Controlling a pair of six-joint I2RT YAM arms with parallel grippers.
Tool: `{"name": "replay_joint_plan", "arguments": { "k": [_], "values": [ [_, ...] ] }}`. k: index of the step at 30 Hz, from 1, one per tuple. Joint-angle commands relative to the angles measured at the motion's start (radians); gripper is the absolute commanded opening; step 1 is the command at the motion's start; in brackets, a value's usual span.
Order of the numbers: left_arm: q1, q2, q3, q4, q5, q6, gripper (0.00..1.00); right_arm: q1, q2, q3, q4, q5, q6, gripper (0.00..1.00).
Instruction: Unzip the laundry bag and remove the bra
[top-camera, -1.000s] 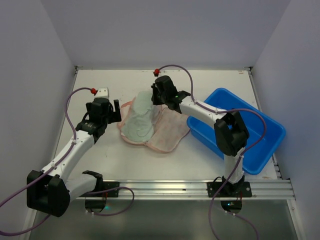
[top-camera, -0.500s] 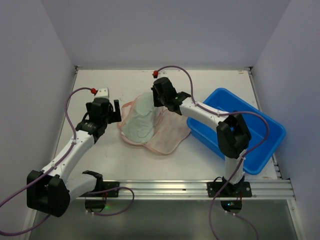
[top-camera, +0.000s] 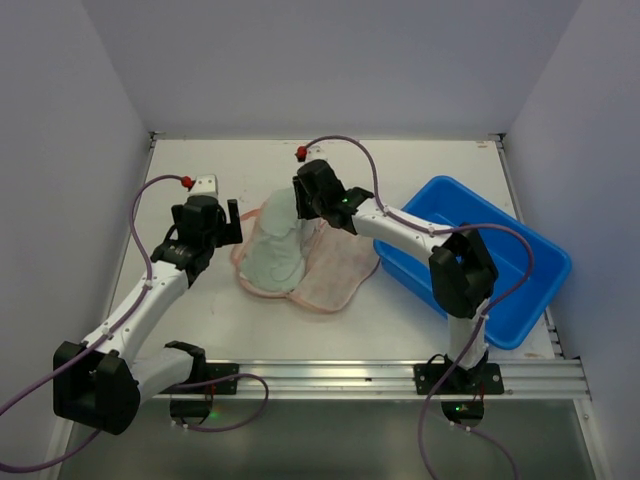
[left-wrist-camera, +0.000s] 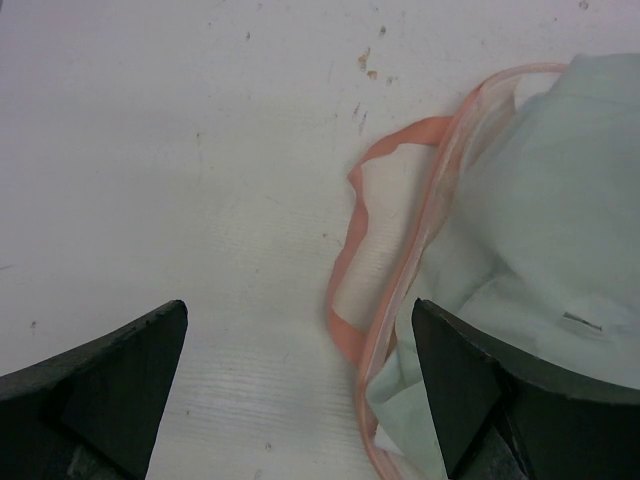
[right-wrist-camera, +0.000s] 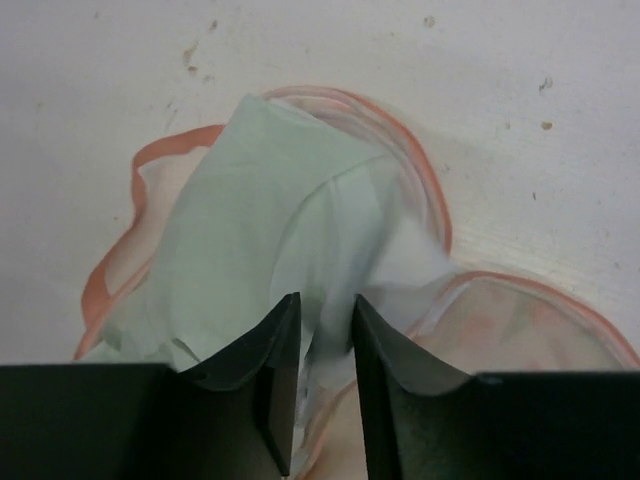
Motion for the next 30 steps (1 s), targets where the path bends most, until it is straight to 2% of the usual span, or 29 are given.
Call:
{"name": "replay_joint_plan", "arguments": {
  "k": [1,6,9,11,16,21,30],
  "values": [
    [0.007,-0.008,0.005,0.03,-0.026,0.017,0.98,-0.058,0.037,-0.036,-0.01,-0.025,0.088,0.32],
    [0.007,-0.002,0.008,0.03,-0.017,0.017,0.98,-0.068,0.045,-0.027,0.013,-0.056,0.037,0.44],
    [0.007,0.001,0.01,0.03,-0.017,0.017,0.98,-0.069,0.062,-0.006,0.021,-0.092,0.02,0.47],
    [0.007,0.0,0.007,0.03,-0.017,0.018,0.98,-0.075,0.074,0.005,0.018,-0.096,0.037,0.49],
    [0.008,0.001,0.005,0.028,-0.02,0.018,0.98,-0.138,0.086,-0.01,0.016,-0.103,0.103,0.61],
    [0.008,0.006,0.008,0.03,-0.015,0.018,0.98,-0.178,0.105,0.004,0.029,-0.183,0.063,0.61],
    [0.007,0.009,0.007,0.028,-0.017,0.018,0.98,-0.18,0.152,0.03,0.075,-0.237,0.008,0.53]
  ]
}}
